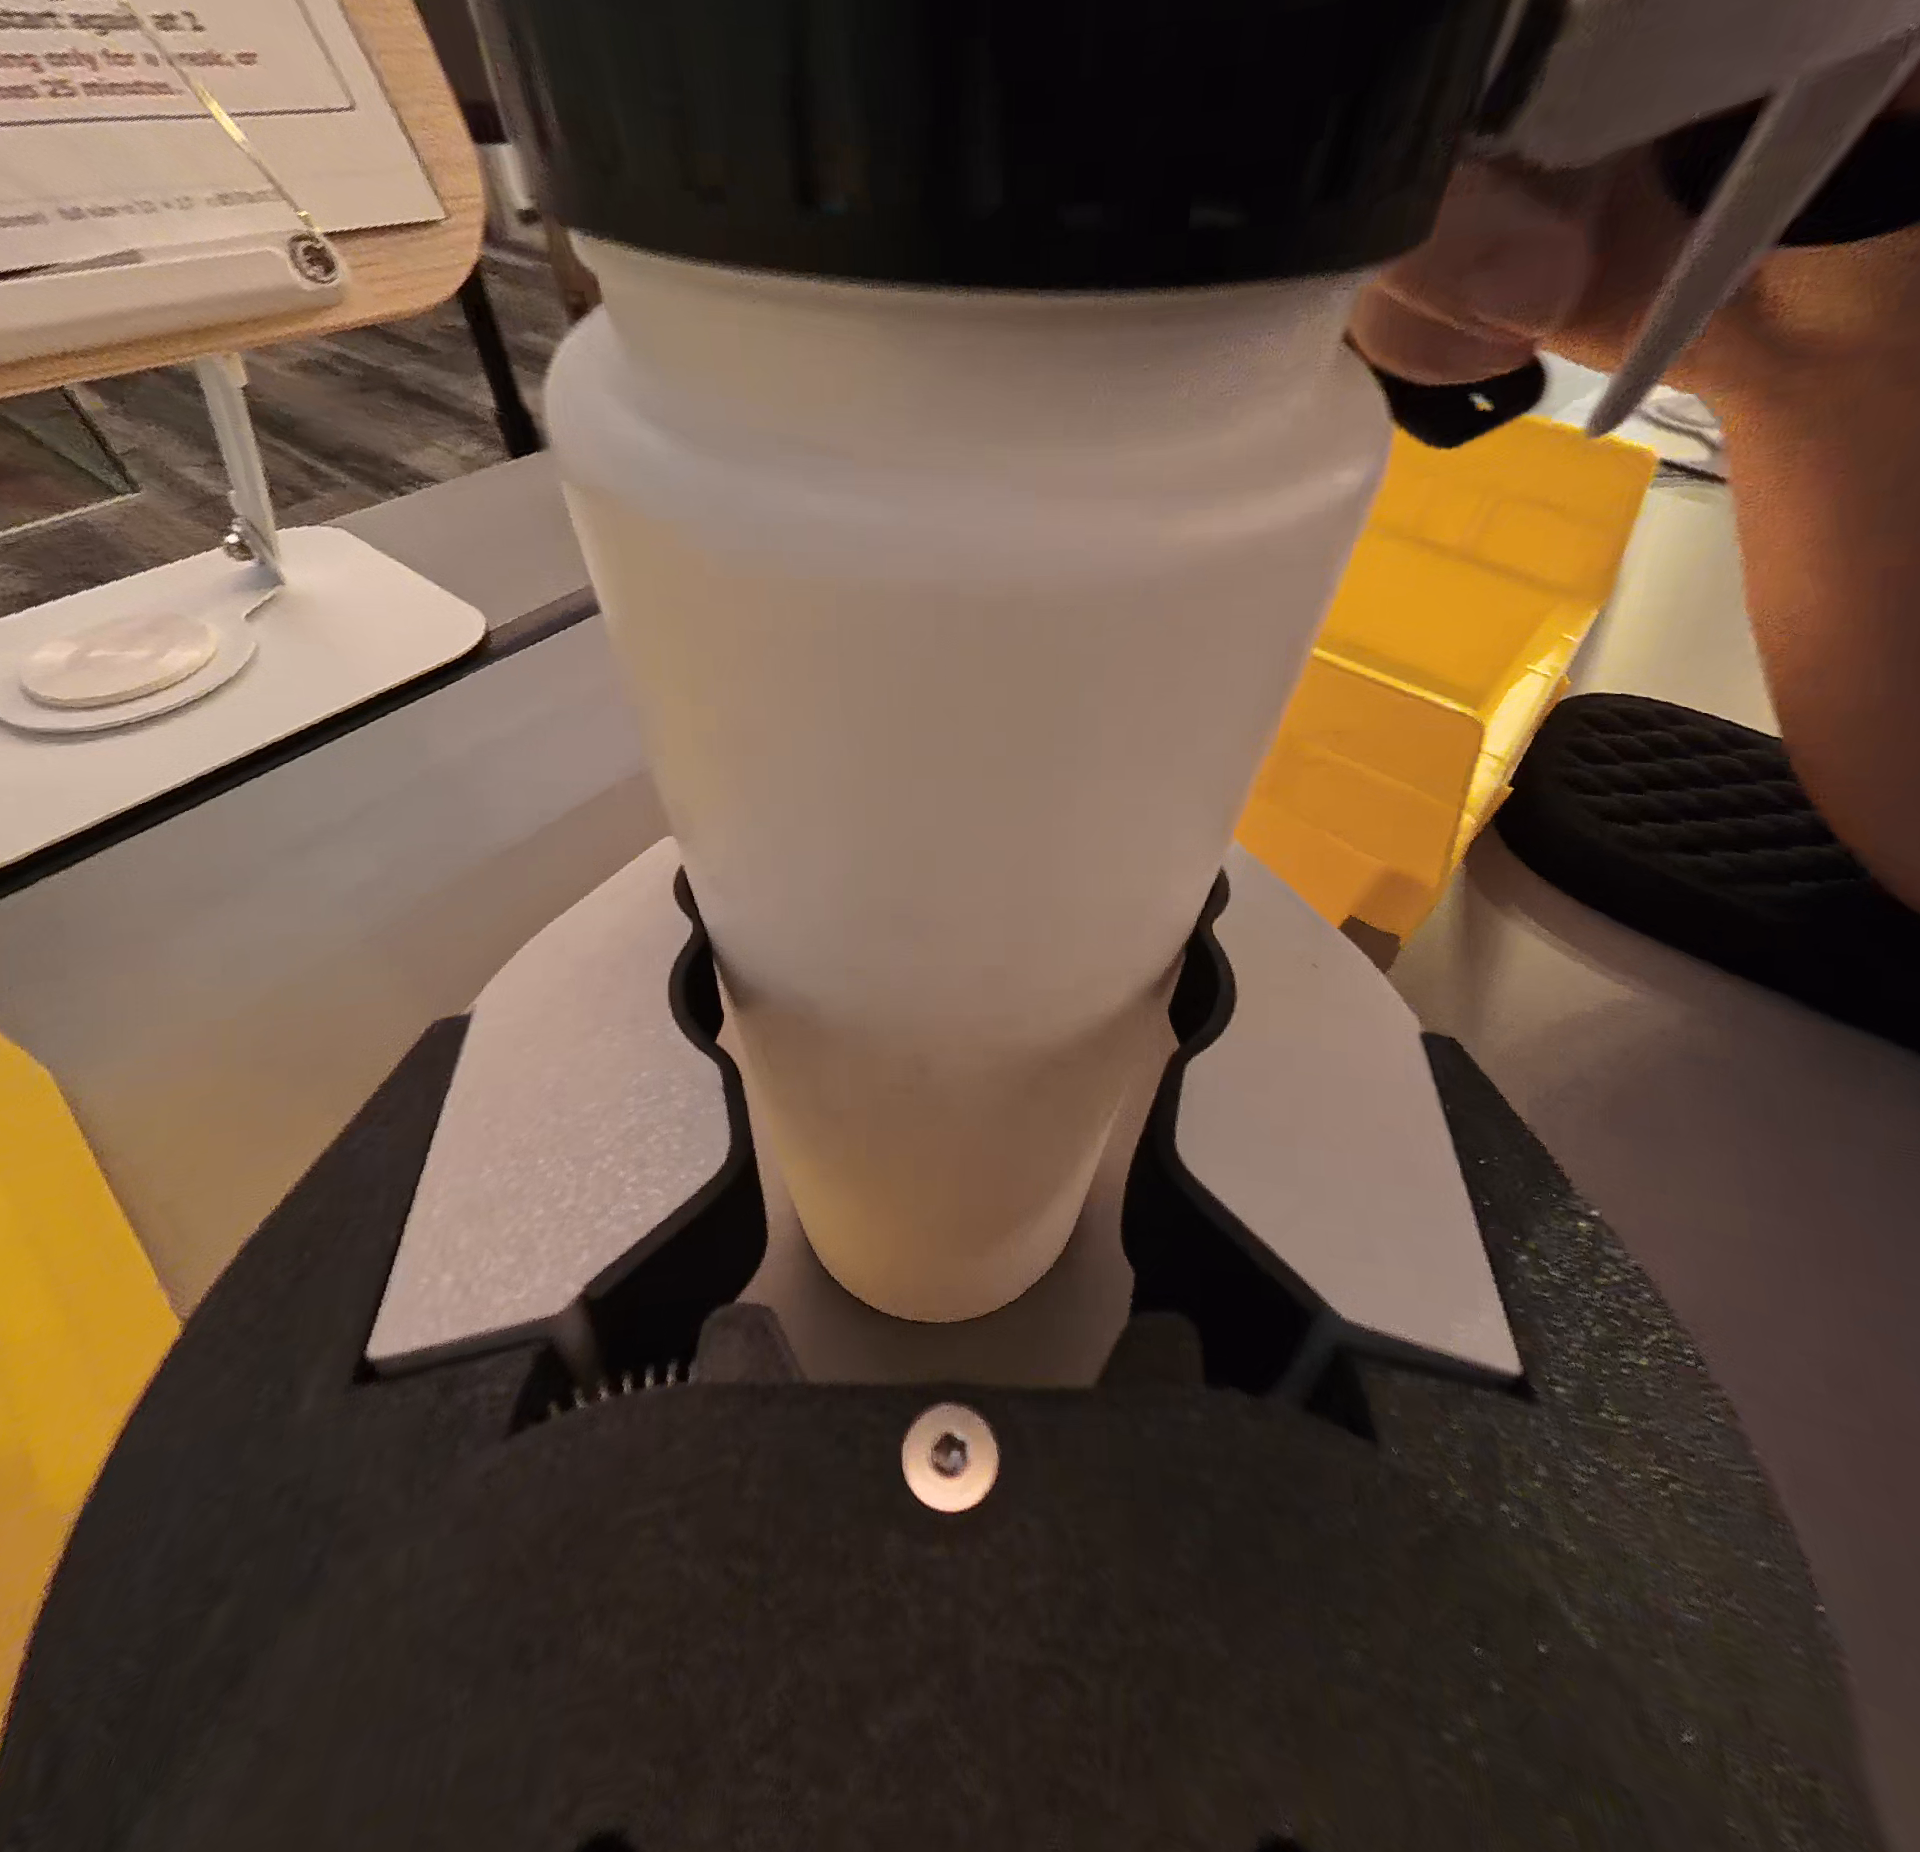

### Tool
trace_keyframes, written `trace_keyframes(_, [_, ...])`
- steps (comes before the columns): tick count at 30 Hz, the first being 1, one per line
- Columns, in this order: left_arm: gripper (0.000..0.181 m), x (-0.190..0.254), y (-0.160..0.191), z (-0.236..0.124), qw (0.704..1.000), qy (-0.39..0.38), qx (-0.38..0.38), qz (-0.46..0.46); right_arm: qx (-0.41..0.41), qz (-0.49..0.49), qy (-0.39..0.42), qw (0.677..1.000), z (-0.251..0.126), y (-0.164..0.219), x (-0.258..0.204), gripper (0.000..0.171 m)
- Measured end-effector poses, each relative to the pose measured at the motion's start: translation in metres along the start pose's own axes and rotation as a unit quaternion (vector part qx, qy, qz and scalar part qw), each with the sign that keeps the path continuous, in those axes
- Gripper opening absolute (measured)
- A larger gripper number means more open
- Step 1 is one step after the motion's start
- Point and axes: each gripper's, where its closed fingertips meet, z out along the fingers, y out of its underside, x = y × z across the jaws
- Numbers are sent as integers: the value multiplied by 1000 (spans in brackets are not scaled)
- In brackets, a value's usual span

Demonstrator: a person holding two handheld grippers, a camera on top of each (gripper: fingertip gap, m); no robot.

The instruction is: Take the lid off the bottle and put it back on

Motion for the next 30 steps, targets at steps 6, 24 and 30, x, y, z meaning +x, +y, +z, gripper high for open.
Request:
trace_keyframes(6, [86, 1, 1, 0, 1000, 4, -5, -3, -15, 4, -4, 1000, 6, 4, -4, 74])
trace_keyframes(24, [86, -4, 1, -1, 1000, -13, -2, 2, -35, 10, 9, 999, 3, 10, 2, 81])
trace_keyframes(30, [86, -5, 1, -2, 1000, -17, -2, -10, -8, 22, 4, 1000, 10, 6, -1, 73])
